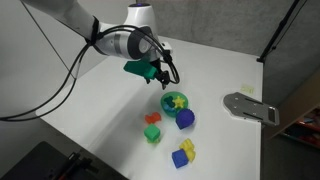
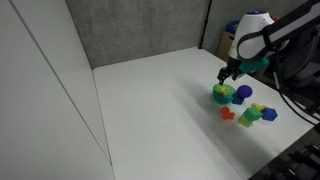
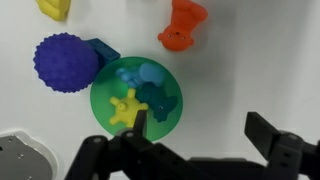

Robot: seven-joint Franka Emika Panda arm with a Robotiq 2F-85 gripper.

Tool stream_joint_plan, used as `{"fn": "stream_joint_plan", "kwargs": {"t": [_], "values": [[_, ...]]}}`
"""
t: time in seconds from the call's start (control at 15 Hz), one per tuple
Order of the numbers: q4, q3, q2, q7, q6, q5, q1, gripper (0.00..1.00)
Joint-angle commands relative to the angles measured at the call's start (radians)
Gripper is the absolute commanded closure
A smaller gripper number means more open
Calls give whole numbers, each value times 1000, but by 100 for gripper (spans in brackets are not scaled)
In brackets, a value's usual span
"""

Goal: Put the green block on top of the yellow block, move the green bowl to the right, pick up the yellow toy on the left and put it in the green bowl

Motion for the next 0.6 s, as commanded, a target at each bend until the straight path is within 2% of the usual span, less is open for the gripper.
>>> {"fn": "stream_joint_plan", "kwargs": {"t": [0.0, 0.27, 0.53], "values": [[-60, 78, -69, -142, -59, 81, -58, 0], [-118, 101, -154, -201, -137, 116, -58, 0], [-181, 93, -287, -163, -245, 95, -28, 0]]}}
